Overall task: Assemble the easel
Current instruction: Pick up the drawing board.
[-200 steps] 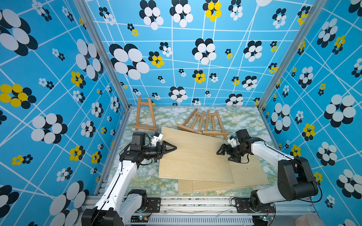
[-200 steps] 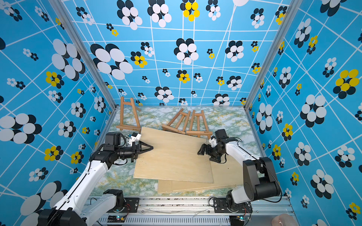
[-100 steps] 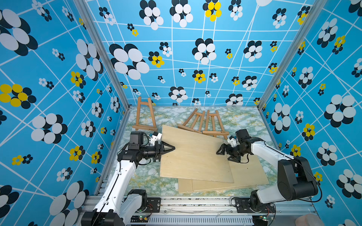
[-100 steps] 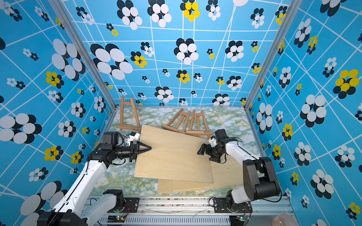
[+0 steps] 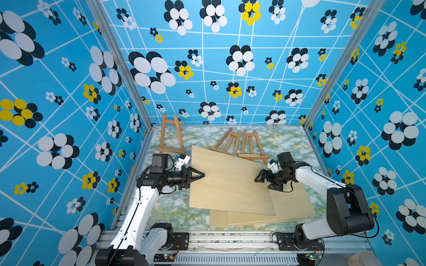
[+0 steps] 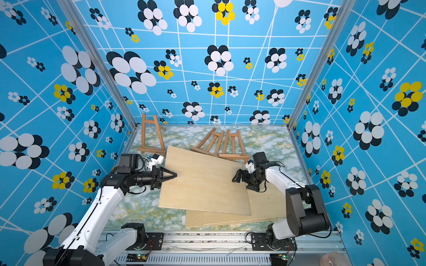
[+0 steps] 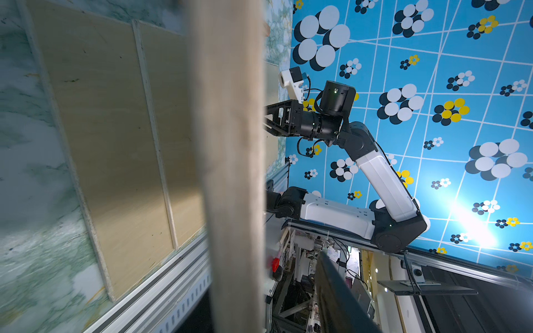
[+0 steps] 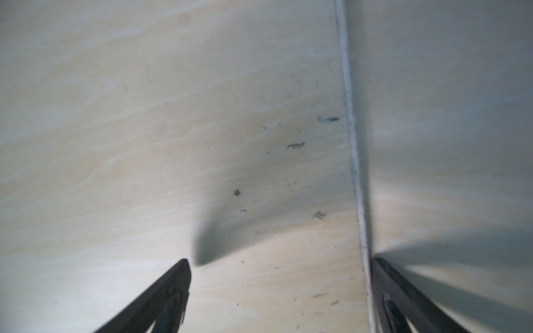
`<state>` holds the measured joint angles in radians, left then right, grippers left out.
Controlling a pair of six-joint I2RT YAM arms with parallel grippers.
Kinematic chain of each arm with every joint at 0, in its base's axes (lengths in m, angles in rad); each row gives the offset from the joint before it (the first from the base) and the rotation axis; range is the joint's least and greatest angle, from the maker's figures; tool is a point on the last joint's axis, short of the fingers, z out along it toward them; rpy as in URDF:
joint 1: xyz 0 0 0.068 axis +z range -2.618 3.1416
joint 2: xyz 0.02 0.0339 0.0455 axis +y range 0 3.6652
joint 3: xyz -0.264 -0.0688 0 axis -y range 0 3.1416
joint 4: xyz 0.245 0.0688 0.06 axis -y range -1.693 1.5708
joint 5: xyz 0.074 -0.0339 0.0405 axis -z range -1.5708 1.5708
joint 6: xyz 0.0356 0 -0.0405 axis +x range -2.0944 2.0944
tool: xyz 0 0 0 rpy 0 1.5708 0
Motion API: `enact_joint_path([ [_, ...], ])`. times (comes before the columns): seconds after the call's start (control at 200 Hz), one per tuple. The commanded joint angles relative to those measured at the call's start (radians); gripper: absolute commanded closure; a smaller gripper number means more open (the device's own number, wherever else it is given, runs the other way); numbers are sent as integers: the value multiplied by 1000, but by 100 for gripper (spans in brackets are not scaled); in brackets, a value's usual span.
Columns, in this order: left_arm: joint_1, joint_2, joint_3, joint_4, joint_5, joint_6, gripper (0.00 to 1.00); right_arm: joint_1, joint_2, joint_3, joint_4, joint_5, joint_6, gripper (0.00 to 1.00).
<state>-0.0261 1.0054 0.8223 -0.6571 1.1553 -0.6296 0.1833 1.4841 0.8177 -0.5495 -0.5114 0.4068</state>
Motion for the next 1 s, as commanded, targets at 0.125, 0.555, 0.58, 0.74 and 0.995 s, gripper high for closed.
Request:
enact_joint_path([
  [0.125,3,22,63,-32,38,72,61,11,13,-1,1,-1,-16,1],
  [0.555,-14,126,167,-251,-82,251,68,10,5,20,-11,24,-25,0],
  [0.58,-15,127,167,-250,-83,250,69,10,4,20,-9,24,-25,0],
  [0.74,-24,158,174,-279,-109,277,71,10,5,23,-5,18,-22,1],
  [0.995,-31,182,186,-313,-154,307,74,12,1,19,6,16,-19,1],
])
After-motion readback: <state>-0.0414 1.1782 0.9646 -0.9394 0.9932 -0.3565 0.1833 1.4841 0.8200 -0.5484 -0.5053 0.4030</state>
